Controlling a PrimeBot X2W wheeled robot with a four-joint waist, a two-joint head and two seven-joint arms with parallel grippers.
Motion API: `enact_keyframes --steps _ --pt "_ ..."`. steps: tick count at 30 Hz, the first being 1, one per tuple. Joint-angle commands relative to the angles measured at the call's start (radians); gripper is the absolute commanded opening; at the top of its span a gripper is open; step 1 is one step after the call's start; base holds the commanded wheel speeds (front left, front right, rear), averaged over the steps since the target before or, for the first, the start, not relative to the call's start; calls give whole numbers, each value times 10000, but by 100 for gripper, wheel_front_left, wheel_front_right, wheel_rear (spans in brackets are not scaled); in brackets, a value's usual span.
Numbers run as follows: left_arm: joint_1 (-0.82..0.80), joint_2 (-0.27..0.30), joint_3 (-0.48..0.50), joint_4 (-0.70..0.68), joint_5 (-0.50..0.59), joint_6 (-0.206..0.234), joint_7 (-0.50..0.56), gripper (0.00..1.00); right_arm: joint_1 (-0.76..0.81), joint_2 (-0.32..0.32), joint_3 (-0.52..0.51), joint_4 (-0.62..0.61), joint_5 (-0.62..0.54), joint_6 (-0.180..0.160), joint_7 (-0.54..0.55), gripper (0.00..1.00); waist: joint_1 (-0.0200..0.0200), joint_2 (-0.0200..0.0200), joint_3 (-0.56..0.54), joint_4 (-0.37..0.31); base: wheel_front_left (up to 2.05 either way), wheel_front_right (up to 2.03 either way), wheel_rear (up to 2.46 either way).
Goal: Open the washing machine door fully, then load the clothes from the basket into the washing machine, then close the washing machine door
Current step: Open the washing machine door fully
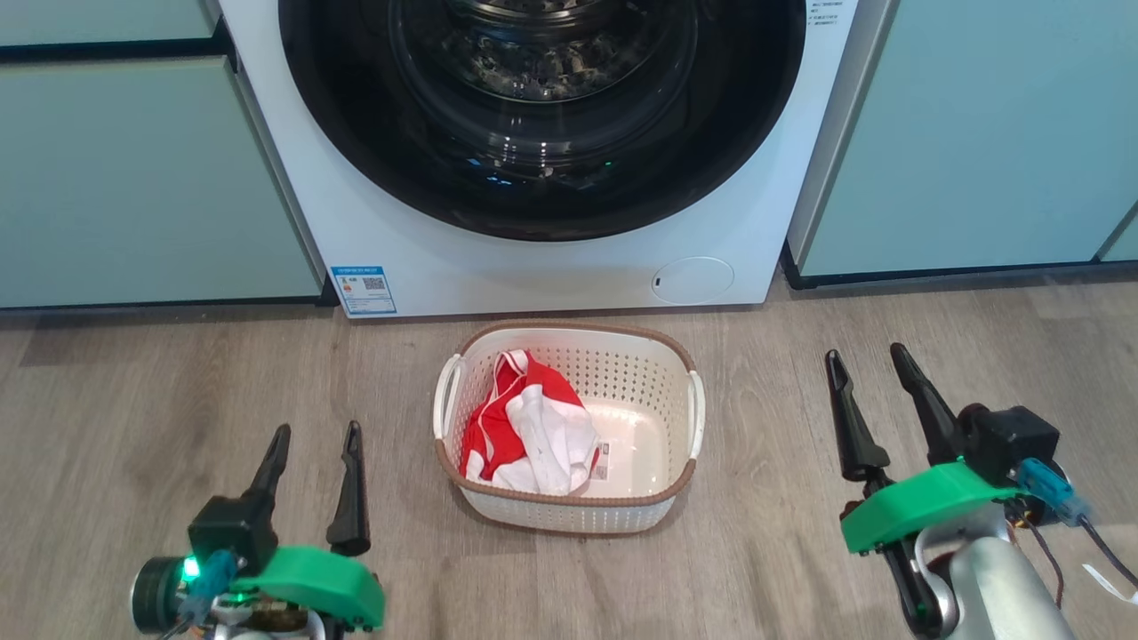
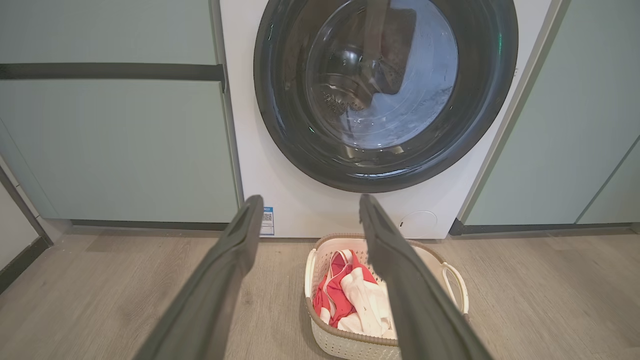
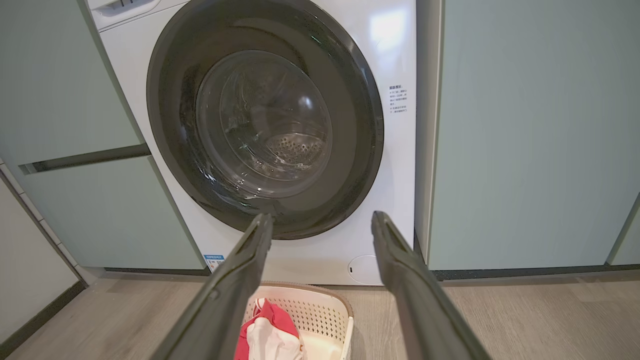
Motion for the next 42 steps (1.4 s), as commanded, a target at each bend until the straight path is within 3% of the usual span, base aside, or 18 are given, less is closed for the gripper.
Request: enact_keyframes --steps 1,42 --pt "-567 57 342 -292 -13 -19 -128 100 -547 -110 199 -381 -30 -2 -103 100 0 0 16 0 40 40 -79" --pt "-591 57 282 -566 447 145 -128 100 -575 -110 -24 -226 198 -2 -103 100 0 0 0 -94 100 100 -200"
